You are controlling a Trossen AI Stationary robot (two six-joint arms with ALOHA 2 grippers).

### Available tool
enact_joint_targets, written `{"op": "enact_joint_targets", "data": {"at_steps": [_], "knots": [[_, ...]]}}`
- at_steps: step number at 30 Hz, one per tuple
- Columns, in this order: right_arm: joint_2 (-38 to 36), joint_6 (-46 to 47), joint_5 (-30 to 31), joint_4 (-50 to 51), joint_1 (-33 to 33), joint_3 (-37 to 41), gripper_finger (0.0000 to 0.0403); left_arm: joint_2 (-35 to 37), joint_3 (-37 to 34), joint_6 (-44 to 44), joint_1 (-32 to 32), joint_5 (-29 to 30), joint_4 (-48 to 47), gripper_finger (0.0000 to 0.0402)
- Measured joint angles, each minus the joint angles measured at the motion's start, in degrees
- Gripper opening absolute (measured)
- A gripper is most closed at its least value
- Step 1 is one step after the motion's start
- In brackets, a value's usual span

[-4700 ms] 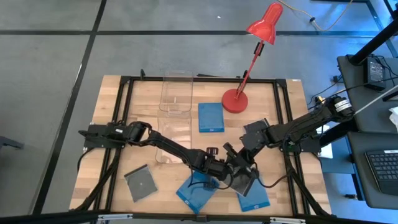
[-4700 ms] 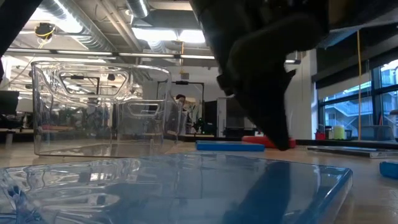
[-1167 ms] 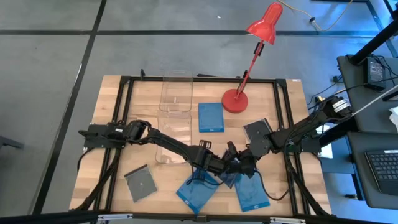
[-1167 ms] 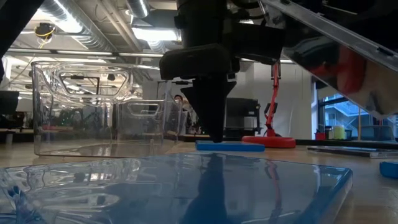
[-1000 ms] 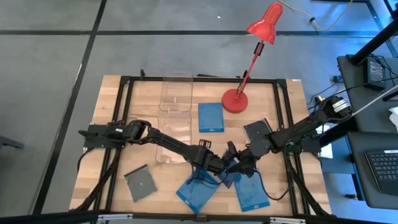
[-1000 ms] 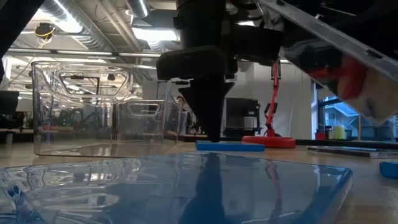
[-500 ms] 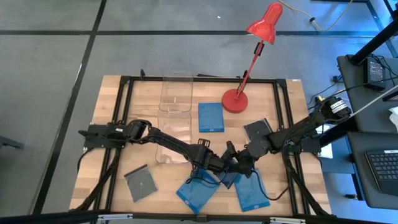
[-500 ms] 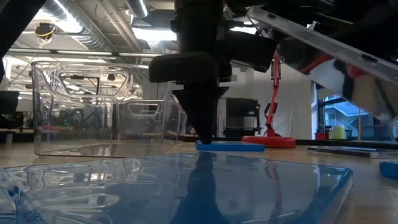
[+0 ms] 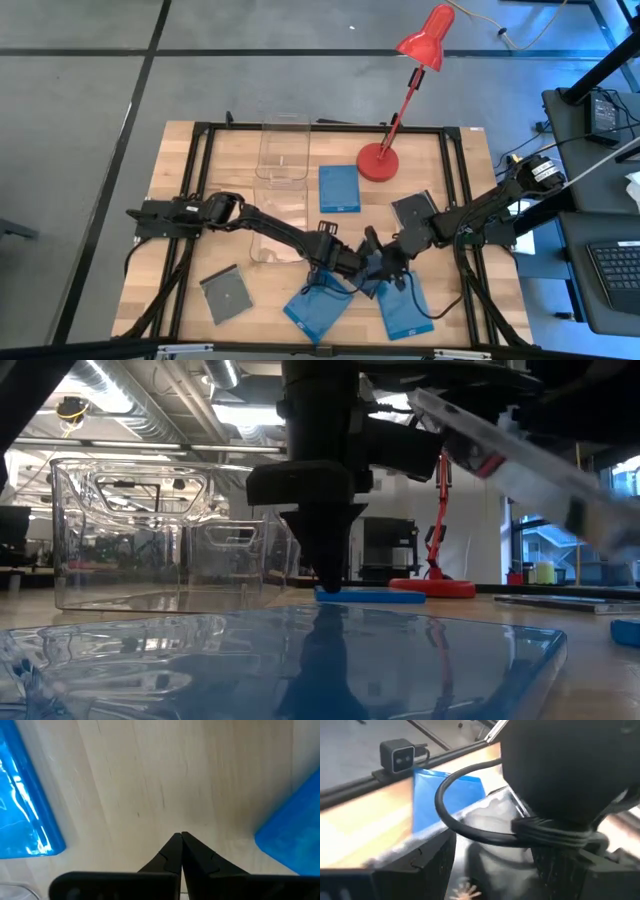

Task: Pick & place jewel cases by type
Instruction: Put the middle black cd case into the bottom transparent bin

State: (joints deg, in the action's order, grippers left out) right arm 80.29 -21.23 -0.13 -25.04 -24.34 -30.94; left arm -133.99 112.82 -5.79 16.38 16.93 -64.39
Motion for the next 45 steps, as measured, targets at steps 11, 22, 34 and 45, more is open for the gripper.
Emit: {"op": "enact_joint_targets", "data": {"at_steps": [11,22,34,45], "knots": [[0.04,9.06,-2.16,4.22,-0.04,0.13,0.0255,0.00,-0.05,-1.11,-0.02,-0.38,0.37,0.0003],[0.02,12.17,-2.50,6.06,-0.04,0.13,0.0255,0.00,-0.05,-2.00,0.02,-0.53,1.54,0.0003],[0.28,27.82,-1.90,17.20,-0.15,0.32,0.0255,0.24,0.17,-2.08,0.07,-0.49,2.41,0.0003],[0.20,33.18,-2.68,19.92,-0.22,0.31,0.0255,0.24,0.15,-2.05,0.07,-0.51,4.54,0.0003]]}}
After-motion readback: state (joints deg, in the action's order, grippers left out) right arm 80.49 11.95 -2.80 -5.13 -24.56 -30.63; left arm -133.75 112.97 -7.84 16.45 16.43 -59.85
